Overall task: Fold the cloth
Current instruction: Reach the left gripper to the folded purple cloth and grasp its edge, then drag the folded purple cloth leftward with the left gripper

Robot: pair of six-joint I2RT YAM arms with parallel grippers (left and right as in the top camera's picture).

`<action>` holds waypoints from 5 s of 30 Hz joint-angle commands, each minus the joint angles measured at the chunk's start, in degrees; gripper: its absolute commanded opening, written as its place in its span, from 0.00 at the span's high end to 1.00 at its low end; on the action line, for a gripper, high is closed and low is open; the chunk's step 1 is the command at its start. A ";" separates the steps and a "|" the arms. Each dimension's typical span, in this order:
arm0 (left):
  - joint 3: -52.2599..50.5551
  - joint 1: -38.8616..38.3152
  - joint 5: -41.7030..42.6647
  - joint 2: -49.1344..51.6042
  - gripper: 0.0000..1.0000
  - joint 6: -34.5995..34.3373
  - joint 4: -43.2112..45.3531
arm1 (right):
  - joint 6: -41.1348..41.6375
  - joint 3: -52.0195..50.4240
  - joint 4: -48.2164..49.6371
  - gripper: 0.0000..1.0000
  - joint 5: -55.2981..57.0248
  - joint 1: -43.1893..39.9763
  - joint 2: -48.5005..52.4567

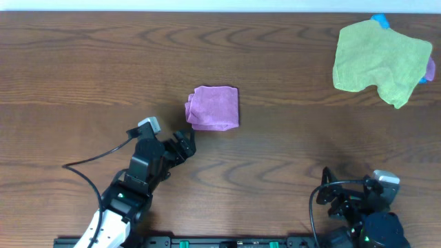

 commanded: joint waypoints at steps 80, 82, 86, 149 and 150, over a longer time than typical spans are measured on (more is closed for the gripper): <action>10.01 -0.31 2.56 53.90 0.31 -32.00 31.74 | 0.79 -0.22 -0.09 0.01 0.76 -0.42 -0.33; 10.03 -0.31 2.60 55.25 0.37 -31.98 32.79 | 0.79 -0.22 -0.09 0.01 0.76 -0.42 -0.33; 10.03 -0.28 3.17 57.13 0.63 -29.40 35.23 | 0.79 -0.22 -0.09 0.01 0.76 -0.42 -0.33; 10.16 53.11 34.64 23.54 0.94 19.76 -1.16 | 0.79 -0.22 -0.09 0.01 0.76 -0.42 -0.33; 10.16 53.48 34.60 23.54 0.94 20.11 -1.44 | 0.79 -0.22 -0.09 0.01 0.76 -0.42 -0.33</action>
